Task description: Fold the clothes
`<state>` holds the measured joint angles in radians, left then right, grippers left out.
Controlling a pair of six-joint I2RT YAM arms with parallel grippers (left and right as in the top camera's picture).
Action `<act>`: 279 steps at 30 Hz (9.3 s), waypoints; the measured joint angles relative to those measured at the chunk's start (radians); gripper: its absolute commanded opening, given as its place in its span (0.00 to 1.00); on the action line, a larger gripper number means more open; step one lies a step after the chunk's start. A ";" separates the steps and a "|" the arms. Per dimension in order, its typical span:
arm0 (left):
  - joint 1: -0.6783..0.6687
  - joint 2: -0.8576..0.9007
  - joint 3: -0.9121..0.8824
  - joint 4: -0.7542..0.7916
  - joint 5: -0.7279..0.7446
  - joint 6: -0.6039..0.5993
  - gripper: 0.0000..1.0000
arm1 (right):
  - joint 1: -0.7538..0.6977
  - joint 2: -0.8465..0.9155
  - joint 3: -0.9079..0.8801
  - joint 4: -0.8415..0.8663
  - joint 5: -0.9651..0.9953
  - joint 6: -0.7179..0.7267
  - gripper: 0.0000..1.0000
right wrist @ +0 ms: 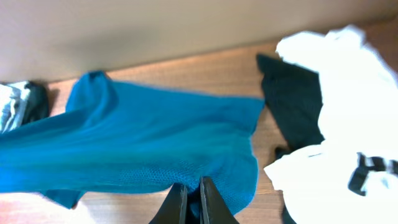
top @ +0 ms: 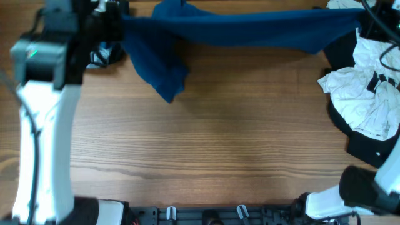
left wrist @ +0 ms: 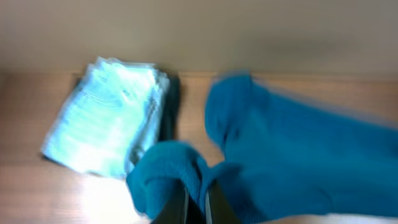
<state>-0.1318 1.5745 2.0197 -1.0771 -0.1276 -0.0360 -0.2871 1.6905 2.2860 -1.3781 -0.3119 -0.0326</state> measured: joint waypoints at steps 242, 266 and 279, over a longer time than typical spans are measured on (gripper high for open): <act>0.076 0.607 0.109 -0.268 -0.085 -0.239 0.04 | 0.053 0.345 -0.535 0.486 0.000 -0.015 0.04; 0.082 0.607 -0.118 0.722 -0.154 -0.277 0.04 | 0.117 0.385 -0.622 1.180 -0.010 0.098 0.04; 0.088 0.605 -0.174 0.442 -0.156 -0.281 0.04 | 0.139 0.444 -0.624 0.996 -0.002 0.117 0.04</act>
<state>-0.0441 2.1799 1.8462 -0.6350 -0.2832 -0.3172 -0.1482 2.1349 1.6623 -0.3820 -0.3134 0.0841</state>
